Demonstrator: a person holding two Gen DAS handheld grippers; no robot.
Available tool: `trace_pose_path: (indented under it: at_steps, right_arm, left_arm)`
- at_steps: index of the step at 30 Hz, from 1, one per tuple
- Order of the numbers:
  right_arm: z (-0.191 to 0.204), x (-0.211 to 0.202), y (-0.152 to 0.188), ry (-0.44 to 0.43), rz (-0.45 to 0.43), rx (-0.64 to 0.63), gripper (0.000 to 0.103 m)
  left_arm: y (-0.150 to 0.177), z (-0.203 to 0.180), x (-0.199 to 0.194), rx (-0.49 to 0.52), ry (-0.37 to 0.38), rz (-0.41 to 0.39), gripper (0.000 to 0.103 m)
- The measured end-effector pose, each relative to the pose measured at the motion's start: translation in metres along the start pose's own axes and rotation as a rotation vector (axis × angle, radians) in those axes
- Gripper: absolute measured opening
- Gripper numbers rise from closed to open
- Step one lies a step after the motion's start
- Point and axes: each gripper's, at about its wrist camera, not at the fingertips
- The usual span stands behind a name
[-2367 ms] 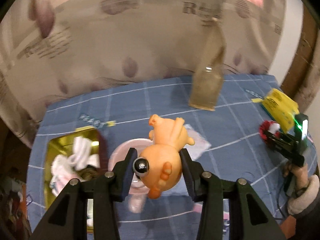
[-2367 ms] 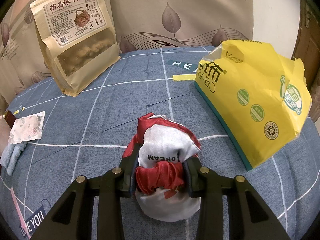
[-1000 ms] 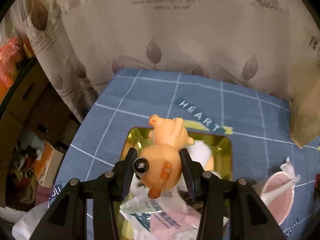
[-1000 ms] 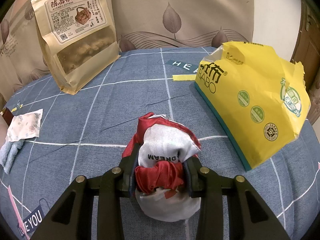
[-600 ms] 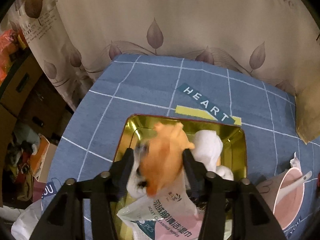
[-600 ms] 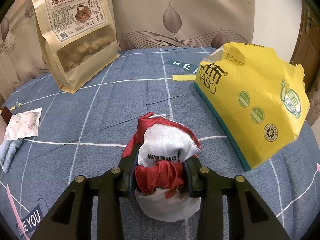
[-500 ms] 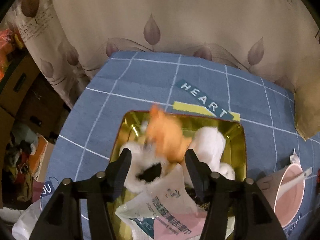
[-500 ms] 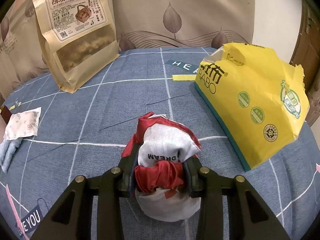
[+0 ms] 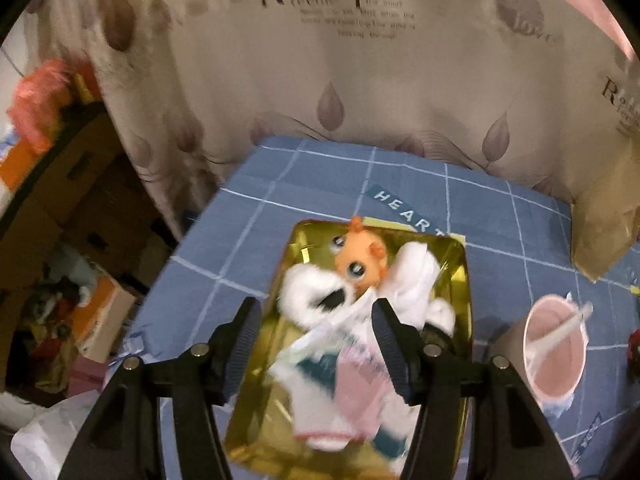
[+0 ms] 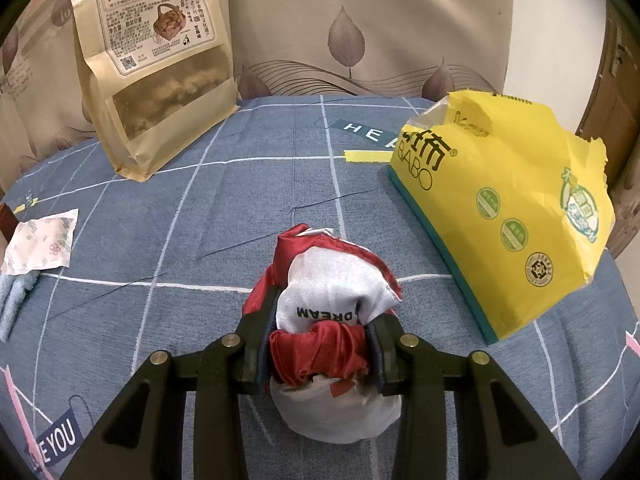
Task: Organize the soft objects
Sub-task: 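Carry the orange plush toy into the gold tin with the left gripper and release, then carry the red and white bundle into the gold tin with the right gripper and release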
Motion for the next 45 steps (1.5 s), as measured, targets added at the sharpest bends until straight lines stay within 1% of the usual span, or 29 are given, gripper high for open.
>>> trace_pose_path:
  at_steps: [2, 4, 8, 11, 13, 18, 21, 25, 29, 34, 42, 45]
  right_arm:
    - [0.0, 0.0, 0.0, 0.0, 0.0, -0.001, 0.035]
    - [0.0, -0.001, 0.0, 0.002, -0.002, -0.002, 0.036]
    - [0.002, -0.002, 0.0, 0.012, -0.006, -0.011, 0.035]
    - [0.002, -0.002, 0.001, 0.01, -0.01, -0.017, 0.031]
    - [0.003, -0.002, 0.001, 0.012, -0.008, -0.022, 0.029]
    - [0.009, -0.01, -0.003, 0.011, -0.019, -0.019, 0.027]
    - [0.023, -0.02, -0.008, 0.007, -0.027, -0.052, 0.027]
    - [0.044, -0.036, -0.015, -0.014, -0.042, -0.094, 0.027]
    - [0.07, -0.05, -0.024, -0.052, -0.056, -0.121, 0.027]
    - [0.115, -0.064, -0.033, -0.132, -0.081, -0.166, 0.027]
    - [0.201, -0.094, -0.05, -0.319, -0.127, -0.243, 0.027]
    - [0.236, -0.107, -0.057, -0.398, -0.14, -0.27, 0.027]
  left_arm:
    - [0.014, 0.002, -0.019, 0.008, -0.012, -0.023, 0.059]
    - [0.027, 0.005, -0.031, 0.013, -0.02, -0.023, 0.059]
    - [0.059, 0.015, -0.053, -0.006, -0.05, -0.038, 0.059]
    - [0.076, 0.019, -0.069, -0.008, -0.102, -0.076, 0.059]
    - [0.084, 0.021, -0.077, -0.018, -0.119, -0.094, 0.059]
    - [0.098, 0.03, -0.085, -0.078, -0.12, -0.11, 0.059]
    - [0.102, 0.034, -0.082, -0.09, -0.148, -0.107, 0.059]
    - [0.104, 0.041, -0.079, -0.114, -0.156, -0.105, 0.059]
    - [0.105, 0.047, -0.077, -0.136, -0.17, -0.1, 0.059]
    - [0.107, 0.057, -0.077, -0.175, -0.193, -0.104, 0.059]
    - [0.109, 0.064, -0.077, -0.203, -0.23, -0.106, 0.059]
    - [0.11, 0.071, -0.079, -0.233, -0.243, -0.109, 0.059]
Point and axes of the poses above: each gripper's, at about its wrist camera, not at the fingertips, and x roughly the way its jaws point, z to its left, y to its underside, and after that the axes turned 10 degrees about -z, right-handed
